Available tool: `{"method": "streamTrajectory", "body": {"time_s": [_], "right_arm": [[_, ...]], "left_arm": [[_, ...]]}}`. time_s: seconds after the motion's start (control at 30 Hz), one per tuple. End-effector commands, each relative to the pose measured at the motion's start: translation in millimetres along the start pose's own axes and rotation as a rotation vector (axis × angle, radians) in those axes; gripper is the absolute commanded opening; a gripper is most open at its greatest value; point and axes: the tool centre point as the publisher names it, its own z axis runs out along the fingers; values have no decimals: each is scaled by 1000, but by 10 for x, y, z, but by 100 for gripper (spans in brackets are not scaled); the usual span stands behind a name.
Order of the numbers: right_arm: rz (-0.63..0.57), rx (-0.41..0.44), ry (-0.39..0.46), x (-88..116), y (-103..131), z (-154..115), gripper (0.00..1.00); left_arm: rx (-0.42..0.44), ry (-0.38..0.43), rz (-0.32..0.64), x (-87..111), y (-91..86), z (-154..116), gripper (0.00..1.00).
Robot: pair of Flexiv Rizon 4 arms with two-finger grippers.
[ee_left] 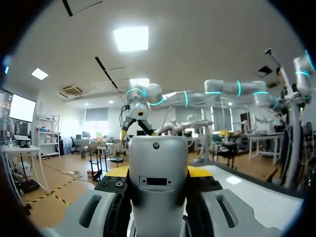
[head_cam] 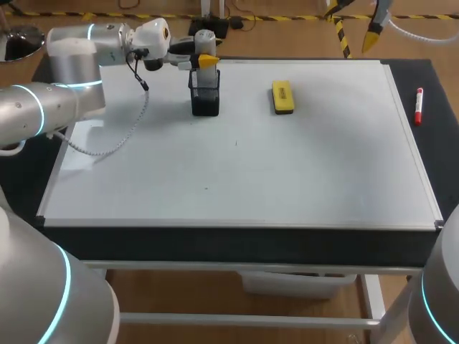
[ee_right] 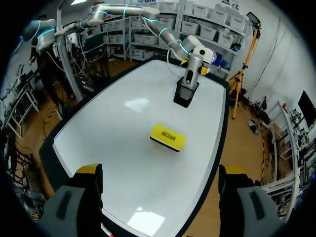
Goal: Pick up the inspection probe, press it on each red-marked spot on the whiteboard one by one, put down the probe, pick up the eraser, and wipe off all the red marks.
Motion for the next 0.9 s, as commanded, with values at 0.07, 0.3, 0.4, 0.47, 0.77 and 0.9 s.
{"method": "streamTrajectory", "body": {"time_s": [0.07, 0.3, 0.4, 0.47, 0.77, 0.9], "right_arm": [[0, -6, 41, -54, -40, -36, 100], [0, -6, 41, -54, -40, -36, 100], [0, -6, 41, -54, -40, -36, 100], [0, -6, 41, -54, -40, -36, 100], [0, -6, 41, -54, -40, -36, 100], [0, -6, 41, -54, -40, -36, 100]], "left_arm": [[10, 8, -4, -47, 92, -21, 0], [12, 7, -12, -30, 167, -41, 0], [10, 8, -12, -27, 194, -56, 0], [8, 8, -14, -29, 222, -66, 0], [11, 7, -22, -31, 281, -98, 0], [14, 11, -29, -26, 297, -112, 4]]}}
